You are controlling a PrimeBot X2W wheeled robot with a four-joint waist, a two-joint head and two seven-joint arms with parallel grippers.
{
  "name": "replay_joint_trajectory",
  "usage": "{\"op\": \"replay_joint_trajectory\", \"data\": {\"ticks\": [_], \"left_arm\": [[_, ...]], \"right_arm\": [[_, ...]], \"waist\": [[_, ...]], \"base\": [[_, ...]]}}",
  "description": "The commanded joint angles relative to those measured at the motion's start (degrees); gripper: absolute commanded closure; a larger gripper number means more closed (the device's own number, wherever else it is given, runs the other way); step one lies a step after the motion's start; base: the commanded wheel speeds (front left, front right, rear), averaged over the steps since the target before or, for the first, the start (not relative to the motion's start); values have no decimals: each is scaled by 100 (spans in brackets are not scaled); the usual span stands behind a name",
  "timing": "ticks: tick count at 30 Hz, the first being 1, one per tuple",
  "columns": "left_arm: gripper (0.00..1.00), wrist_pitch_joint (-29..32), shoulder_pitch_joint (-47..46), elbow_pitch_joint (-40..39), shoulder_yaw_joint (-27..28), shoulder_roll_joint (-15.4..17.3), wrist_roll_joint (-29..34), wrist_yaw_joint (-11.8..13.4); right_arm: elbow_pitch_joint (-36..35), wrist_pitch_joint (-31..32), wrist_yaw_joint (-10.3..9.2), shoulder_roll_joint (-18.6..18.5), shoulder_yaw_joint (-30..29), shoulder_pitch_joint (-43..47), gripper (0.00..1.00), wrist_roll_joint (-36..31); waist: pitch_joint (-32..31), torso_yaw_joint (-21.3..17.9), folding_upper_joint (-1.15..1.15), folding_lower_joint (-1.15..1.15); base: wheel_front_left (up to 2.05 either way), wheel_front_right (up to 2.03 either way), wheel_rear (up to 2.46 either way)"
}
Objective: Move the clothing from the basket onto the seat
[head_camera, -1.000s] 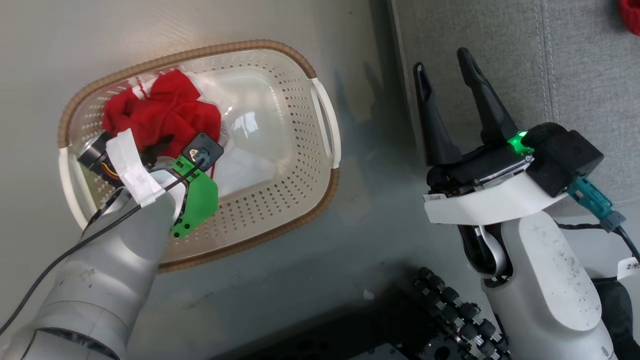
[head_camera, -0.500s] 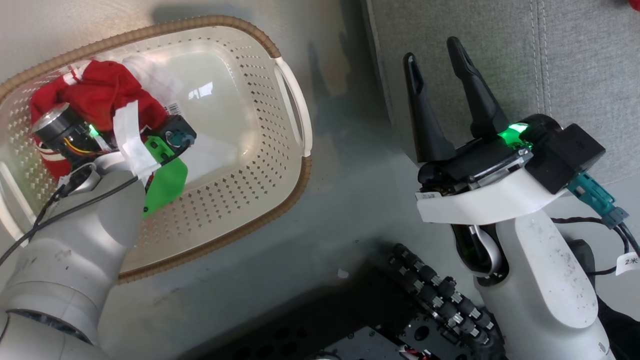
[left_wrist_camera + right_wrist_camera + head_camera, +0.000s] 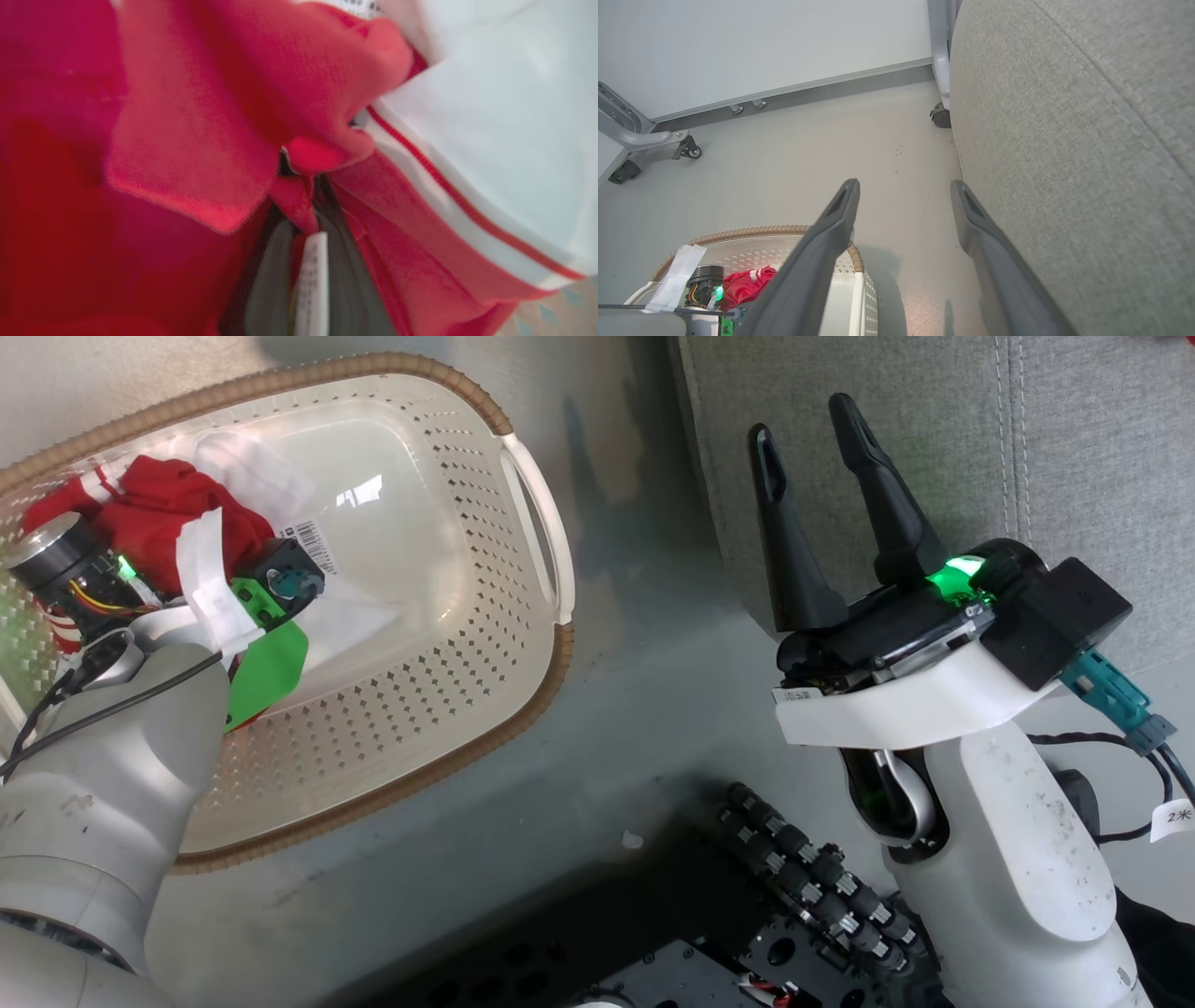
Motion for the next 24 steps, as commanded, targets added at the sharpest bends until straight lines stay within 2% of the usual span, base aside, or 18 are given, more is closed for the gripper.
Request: {"op": "replay_joint_trajectory", "data": {"ticks": [1, 14, 24], "left_arm": [[100, -125, -43, 5, 37, 29, -89, -52], [100, -1421, 206, -182, 394, -572, -848, -340], [100, -2308, 657, -491, 857, -1129, -1651, -324]], "right_arm": [[13, -27, -6, 1, -30, -50, 0, -21], [42, -28, -6, -2, -231, 146, 0, -262], [195, -24, -6, -34, -533, 619, 0, -594]], "waist": [[-46, 42, 0, 0], [-733, 482, 0, 0], [-1755, 965, 0, 0]], "base": [[0, 0, 0], [0, 0, 0], [0, 0, 0]]}}
